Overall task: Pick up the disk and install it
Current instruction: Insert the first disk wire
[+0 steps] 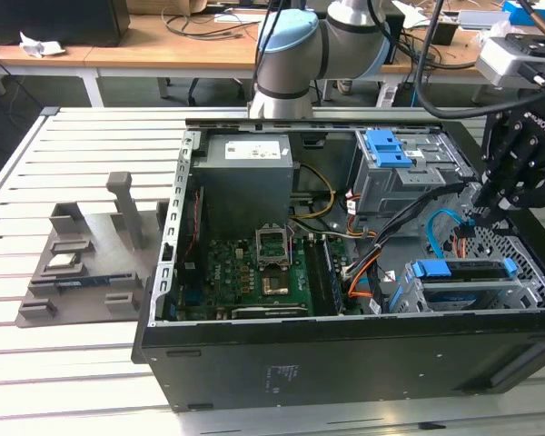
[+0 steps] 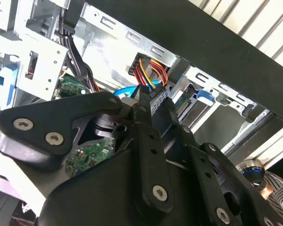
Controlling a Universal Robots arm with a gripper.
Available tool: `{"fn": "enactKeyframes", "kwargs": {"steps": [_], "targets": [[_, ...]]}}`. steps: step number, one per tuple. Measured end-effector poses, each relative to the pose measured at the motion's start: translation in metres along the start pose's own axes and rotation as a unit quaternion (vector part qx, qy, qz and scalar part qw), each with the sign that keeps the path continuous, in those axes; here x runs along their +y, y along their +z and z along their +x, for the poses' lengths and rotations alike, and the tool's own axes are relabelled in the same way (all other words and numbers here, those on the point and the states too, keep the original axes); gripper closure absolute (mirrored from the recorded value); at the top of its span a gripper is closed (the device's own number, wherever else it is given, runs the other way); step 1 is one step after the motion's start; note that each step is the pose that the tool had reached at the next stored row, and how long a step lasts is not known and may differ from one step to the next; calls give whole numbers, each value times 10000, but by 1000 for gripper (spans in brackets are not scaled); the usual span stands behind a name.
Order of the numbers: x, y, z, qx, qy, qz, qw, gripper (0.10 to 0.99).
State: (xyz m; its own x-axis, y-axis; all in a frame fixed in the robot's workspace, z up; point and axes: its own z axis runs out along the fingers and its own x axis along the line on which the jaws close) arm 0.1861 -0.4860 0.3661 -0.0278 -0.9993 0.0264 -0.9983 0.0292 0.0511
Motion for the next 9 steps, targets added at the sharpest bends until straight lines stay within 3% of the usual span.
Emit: {"fn": "enactKeyframes", "kwargs": {"steps": [1, 2, 4, 5, 9], "targets": [[1, 24, -44, 59, 4, 1, 10000, 784], [-1, 53, -54, 146, 8, 3, 9999, 784], [-2, 75, -56, 208, 11, 5, 9998, 784], [-3, 89, -57, 268, 14, 7, 9996, 784], [-3, 89, -56, 273, 15, 7, 9996, 784]]}}
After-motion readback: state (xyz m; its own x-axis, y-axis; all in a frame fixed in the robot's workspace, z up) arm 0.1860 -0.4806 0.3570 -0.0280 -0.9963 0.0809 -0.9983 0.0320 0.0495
